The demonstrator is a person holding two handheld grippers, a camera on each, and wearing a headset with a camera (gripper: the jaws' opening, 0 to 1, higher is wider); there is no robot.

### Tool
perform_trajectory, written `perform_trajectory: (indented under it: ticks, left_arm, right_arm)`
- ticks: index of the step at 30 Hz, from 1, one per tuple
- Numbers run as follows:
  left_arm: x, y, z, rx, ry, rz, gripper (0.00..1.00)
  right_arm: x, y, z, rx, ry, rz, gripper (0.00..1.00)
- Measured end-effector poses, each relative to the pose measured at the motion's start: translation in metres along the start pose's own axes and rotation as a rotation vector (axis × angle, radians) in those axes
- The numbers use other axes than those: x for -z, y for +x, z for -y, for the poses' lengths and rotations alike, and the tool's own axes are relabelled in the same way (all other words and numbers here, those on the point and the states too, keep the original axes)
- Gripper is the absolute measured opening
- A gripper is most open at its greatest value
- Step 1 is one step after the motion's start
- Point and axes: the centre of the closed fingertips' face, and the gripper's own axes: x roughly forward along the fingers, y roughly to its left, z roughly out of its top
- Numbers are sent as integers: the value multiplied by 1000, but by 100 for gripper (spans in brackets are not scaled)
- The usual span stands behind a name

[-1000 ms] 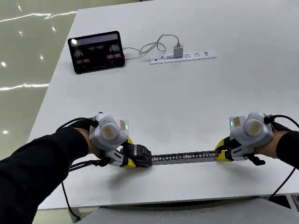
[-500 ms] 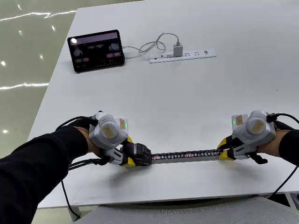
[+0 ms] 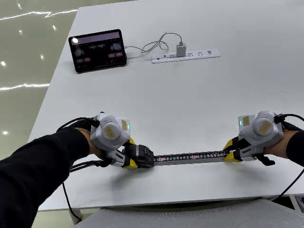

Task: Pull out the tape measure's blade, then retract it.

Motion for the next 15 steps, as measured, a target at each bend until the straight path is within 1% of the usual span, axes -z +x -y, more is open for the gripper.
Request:
perform_trajectory:
  ticks: [15]
  left_arm:
    - [0,0,0,-2,-2,-1,31]
  right_arm:
    - [2,-7,-4,6,5,-2,9]
